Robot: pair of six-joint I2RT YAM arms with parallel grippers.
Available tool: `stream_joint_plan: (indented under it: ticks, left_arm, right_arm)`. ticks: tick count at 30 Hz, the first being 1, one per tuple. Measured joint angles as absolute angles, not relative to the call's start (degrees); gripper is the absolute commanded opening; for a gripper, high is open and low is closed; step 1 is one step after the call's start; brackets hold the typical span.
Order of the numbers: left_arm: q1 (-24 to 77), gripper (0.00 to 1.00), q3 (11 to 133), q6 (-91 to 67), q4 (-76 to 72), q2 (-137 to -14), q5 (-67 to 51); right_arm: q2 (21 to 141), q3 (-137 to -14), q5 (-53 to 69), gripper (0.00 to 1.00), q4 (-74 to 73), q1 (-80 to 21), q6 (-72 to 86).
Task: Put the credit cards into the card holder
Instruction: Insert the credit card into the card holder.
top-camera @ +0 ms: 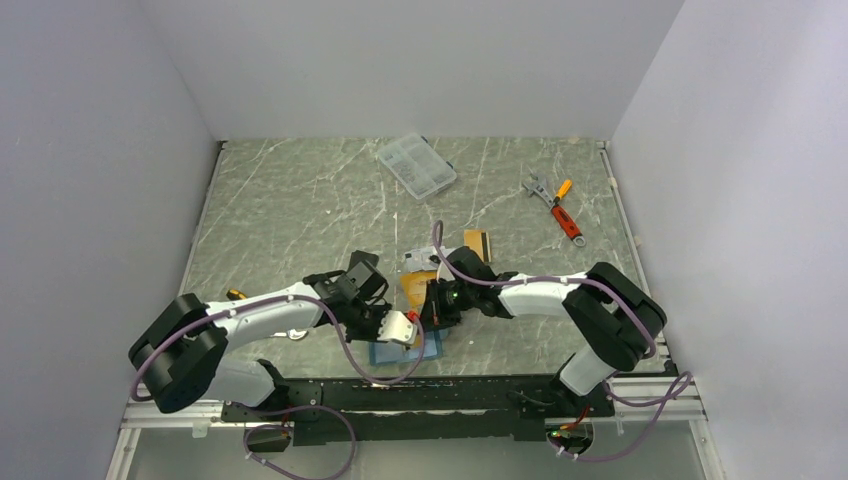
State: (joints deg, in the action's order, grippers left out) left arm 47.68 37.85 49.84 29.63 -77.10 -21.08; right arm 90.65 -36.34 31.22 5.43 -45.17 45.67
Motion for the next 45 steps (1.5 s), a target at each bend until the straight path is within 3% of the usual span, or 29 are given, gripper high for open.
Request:
stream_joint_plan:
  ticks: [20,45]
  left_arm:
    - [49.08,0.05,38.04,47.35,35.18,-75.18,-16.6]
    - [52.99,0.0,38.68,45.36,34.85,-77.67,-13.61]
  right_arm:
    - [85.8,-31.29,31.09,0.0,12.16,-44.66,49.1]
    - [91.92,-23.59,35.2,0.0,28.16,-44.64,55.11]
